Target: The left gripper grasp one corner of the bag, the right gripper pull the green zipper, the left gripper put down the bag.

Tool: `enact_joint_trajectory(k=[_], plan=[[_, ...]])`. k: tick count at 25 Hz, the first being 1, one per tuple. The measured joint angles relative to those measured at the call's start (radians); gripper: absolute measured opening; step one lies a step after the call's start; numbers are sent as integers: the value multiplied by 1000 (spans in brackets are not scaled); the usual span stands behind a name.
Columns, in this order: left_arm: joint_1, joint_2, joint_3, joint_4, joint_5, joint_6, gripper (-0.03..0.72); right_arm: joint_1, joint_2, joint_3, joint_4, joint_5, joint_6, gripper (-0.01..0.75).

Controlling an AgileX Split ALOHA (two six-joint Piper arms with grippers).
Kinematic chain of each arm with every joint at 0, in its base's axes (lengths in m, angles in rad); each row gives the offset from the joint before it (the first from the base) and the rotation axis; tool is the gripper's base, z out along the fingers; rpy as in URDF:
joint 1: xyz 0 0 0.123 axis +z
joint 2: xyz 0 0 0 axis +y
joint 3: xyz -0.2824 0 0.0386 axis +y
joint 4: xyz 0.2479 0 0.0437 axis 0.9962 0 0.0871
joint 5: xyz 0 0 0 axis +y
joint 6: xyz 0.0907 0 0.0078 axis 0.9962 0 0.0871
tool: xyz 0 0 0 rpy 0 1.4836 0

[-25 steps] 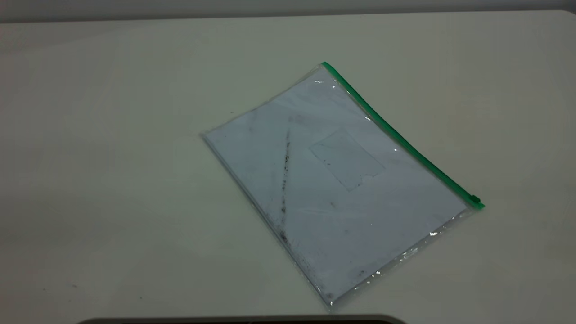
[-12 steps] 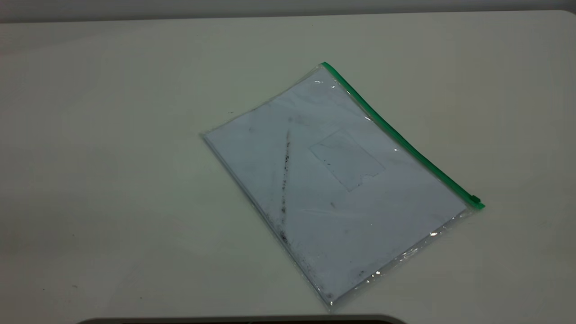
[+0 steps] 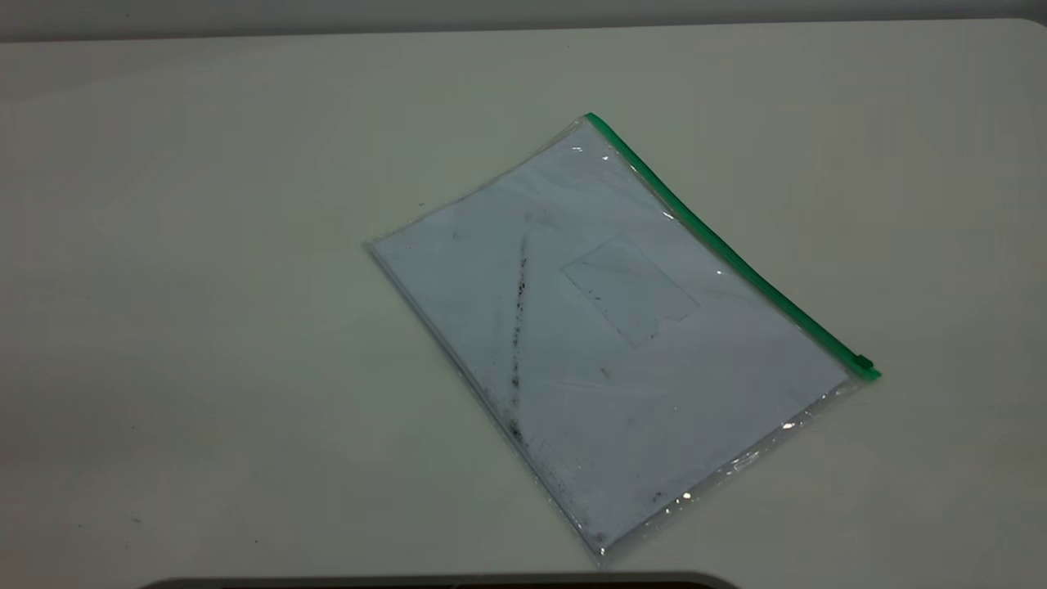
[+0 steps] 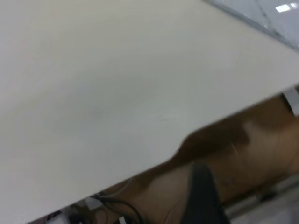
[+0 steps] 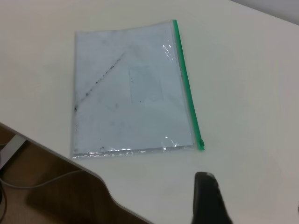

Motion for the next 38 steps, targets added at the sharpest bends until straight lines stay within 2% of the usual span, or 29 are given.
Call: enact_joint_trajectory(k=[6,10,28,31,34,36,38], plan=[[312,-130,0,27,1,-10,588,0,0,0,0,0,0,450],[400,-199,0,27,2,-20,588,0,0,0,0,0,0,422],[407,-207,0,18,5,-23,588,-5,0,0,0,-1,0,293],[407,-207,0,18,5,-23,588,-73,0,0,0,-1,0,274],[407,-207,0,18,5,-23,588,-203,0,0,-1,-1,0,255],[407,-207,0,18,5,-23,588,-264,0,0,-12,-1,0,246],[407,-207,0,18,5,-23,588,-285,0,0,-21,-1,5,243]])
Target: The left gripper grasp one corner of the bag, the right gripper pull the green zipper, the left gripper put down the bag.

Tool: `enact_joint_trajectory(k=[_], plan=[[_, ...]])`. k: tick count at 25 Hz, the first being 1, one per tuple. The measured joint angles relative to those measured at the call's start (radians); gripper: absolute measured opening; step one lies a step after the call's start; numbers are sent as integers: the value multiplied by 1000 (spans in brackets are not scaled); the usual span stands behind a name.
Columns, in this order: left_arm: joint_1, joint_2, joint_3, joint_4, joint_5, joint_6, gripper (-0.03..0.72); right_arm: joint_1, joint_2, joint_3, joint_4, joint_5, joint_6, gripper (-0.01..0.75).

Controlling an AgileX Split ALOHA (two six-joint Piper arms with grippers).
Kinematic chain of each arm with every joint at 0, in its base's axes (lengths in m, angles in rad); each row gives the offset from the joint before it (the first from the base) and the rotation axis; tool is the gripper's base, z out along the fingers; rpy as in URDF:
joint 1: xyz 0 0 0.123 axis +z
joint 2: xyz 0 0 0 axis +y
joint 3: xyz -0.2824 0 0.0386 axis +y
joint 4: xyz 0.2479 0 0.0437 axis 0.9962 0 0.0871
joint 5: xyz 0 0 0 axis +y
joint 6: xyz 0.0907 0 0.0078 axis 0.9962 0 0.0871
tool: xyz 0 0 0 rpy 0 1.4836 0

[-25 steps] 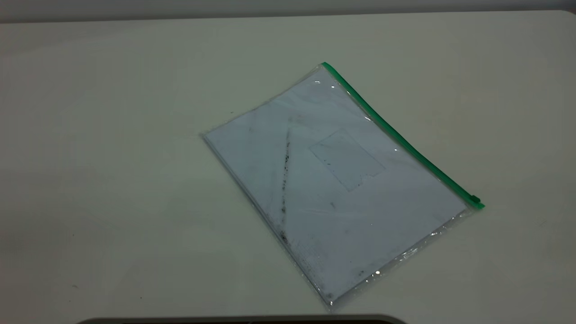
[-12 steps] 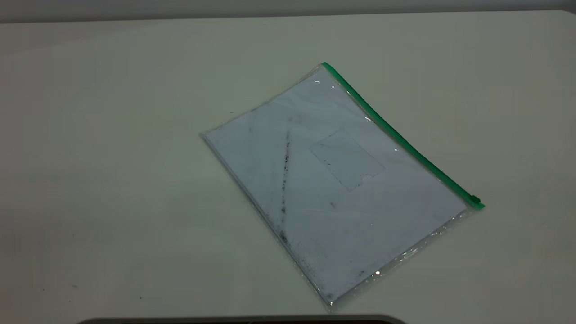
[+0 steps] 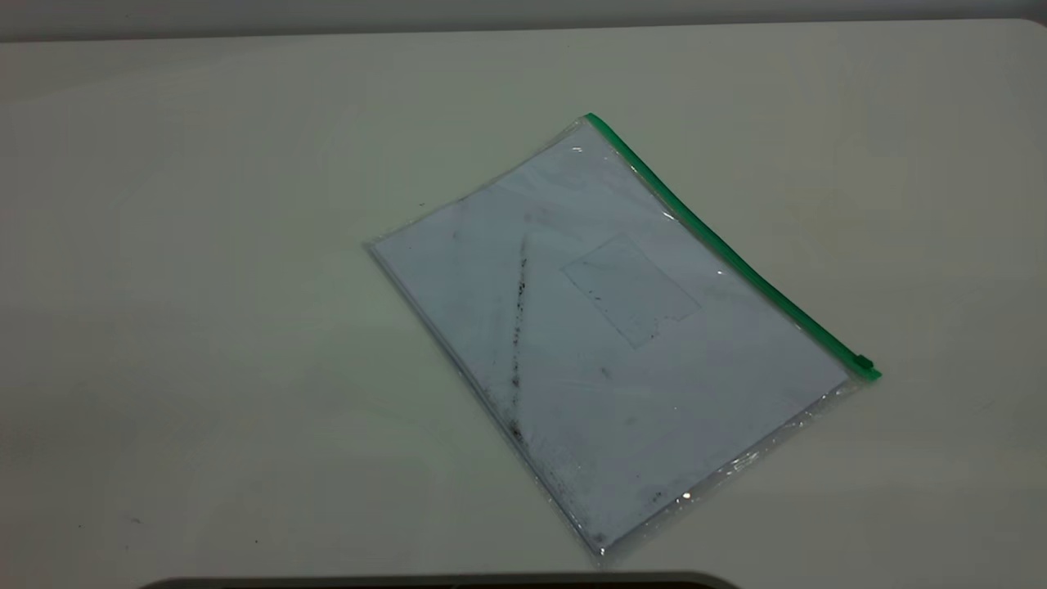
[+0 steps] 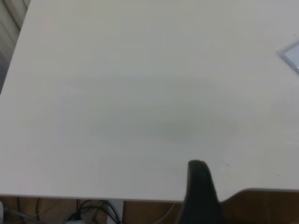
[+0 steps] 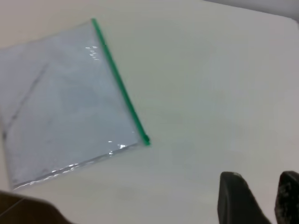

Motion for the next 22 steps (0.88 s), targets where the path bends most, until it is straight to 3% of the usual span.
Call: enact_joint_trajectory(k=[22], plan=[[0,0,0,0,0,0,588,0,0,0,-89,-4,127,243]])
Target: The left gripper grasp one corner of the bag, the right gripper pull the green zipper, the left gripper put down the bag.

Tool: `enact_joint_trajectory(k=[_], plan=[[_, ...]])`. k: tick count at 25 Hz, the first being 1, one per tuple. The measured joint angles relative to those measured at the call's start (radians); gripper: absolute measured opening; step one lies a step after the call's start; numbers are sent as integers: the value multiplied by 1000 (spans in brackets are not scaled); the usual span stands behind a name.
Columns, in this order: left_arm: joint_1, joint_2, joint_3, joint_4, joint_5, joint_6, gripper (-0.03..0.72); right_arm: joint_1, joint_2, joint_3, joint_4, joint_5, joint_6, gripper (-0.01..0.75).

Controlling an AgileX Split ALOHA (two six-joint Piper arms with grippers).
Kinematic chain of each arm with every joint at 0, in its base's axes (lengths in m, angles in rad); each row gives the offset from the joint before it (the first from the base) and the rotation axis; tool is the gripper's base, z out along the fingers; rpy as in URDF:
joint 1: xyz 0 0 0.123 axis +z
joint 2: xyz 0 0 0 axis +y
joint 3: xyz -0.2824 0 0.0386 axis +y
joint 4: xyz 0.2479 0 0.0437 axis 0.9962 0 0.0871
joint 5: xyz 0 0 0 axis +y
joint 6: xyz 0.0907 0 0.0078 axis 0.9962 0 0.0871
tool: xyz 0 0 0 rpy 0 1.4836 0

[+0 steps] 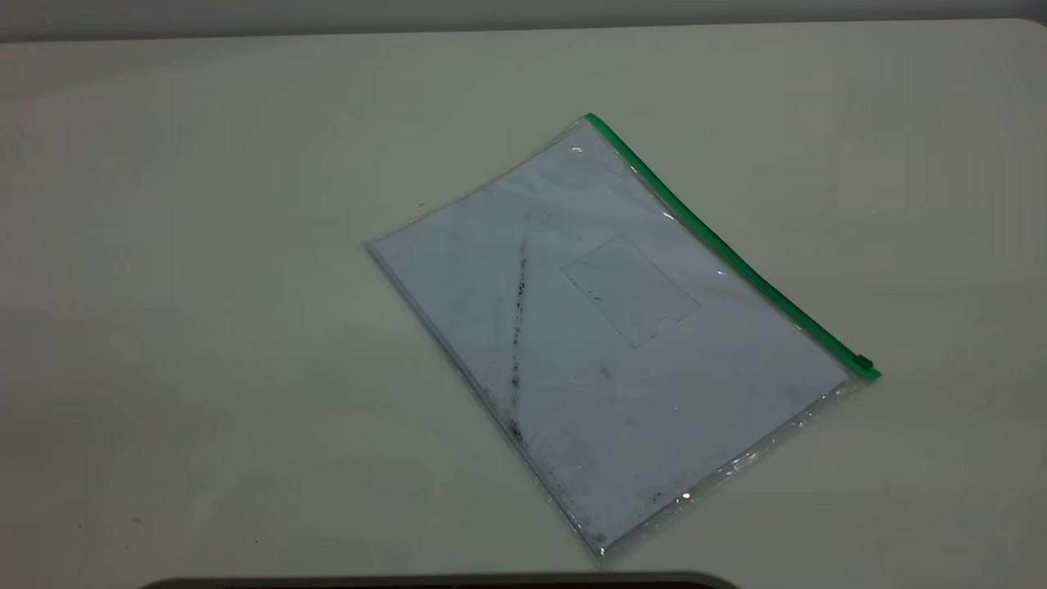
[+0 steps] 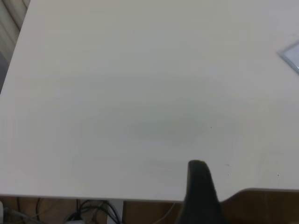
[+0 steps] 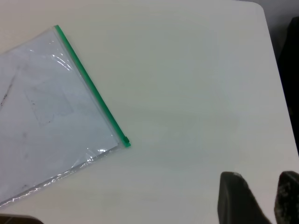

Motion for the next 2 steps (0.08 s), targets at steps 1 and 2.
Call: enact_joint_trajectory(k=[1,2], plan=[[0,0,0,0,0,0,588,0,0,0,0,0,0,243],[0,0,0,0,0,0,588,0,0,0,0,0,0,243]])
